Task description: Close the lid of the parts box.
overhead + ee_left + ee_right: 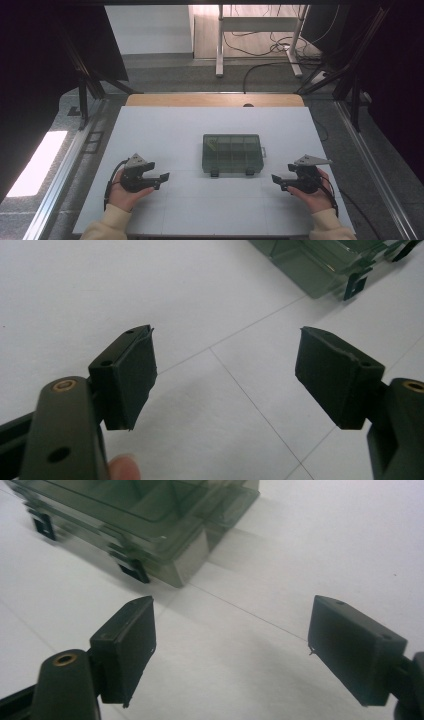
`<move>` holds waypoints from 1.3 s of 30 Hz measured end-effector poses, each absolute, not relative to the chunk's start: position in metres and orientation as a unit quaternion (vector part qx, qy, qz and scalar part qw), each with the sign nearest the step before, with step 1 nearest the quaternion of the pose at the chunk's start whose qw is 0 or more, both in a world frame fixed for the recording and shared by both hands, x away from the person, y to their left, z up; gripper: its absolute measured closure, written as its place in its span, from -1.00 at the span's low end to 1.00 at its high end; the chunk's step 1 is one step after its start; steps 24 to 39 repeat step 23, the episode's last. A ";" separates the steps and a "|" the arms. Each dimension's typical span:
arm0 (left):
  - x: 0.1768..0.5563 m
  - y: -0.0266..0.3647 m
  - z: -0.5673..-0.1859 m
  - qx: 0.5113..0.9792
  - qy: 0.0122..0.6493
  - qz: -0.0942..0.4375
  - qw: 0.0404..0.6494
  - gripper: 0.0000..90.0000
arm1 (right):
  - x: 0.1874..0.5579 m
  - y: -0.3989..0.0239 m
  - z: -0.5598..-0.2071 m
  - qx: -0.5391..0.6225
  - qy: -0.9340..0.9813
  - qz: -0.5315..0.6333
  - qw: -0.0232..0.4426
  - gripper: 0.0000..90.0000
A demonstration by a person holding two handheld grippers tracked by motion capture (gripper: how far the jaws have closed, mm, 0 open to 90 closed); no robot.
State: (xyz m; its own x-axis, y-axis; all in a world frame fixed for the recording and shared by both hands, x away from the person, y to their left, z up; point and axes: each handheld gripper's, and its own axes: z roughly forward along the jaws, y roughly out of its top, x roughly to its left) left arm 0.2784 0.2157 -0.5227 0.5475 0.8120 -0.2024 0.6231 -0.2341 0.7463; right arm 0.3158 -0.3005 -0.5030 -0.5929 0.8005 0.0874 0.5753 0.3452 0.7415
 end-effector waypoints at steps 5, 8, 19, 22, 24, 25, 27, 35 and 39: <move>0.281 0.214 -0.525 0.781 0.457 0.112 0.410 -0.47 | 0.317 -0.296 -0.507 0.416 0.812 0.385 0.142 -0.62; 0.282 0.214 -0.525 0.782 0.459 0.113 0.407 -0.47 | 0.317 -0.295 -0.507 0.417 0.812 0.383 0.144 -0.63; 0.283 0.215 -0.525 0.780 0.461 0.108 0.410 -0.47 | 0.317 -0.298 -0.507 0.422 0.808 0.383 0.150 -0.63; 0.283 0.215 -0.526 0.780 0.461 0.108 0.409 -0.47 | 0.317 -0.298 -0.507 0.421 0.809 0.381 0.152 -0.63; 0.283 0.215 -0.526 0.780 0.461 0.107 0.408 -0.47 | 0.317 -0.298 -0.507 0.421 0.809 0.380 0.152 -0.63; 0.283 0.215 -0.526 0.780 0.461 0.107 0.408 -0.47 | 0.317 -0.298 -0.507 0.421 0.809 0.380 0.152 -0.63; 0.283 0.215 -0.526 0.780 0.461 0.107 0.408 -0.47 | 0.317 -0.298 -0.507 0.421 0.809 0.380 0.152 -0.63; 0.283 0.215 -0.526 0.780 0.461 0.107 0.408 -0.47 | 0.317 -0.298 -0.507 0.421 0.809 0.380 0.152 -0.63; 0.283 0.215 -0.526 0.780 0.461 0.107 0.408 -0.47 | 0.317 -0.298 -0.507 0.421 0.809 0.380 0.152 -0.63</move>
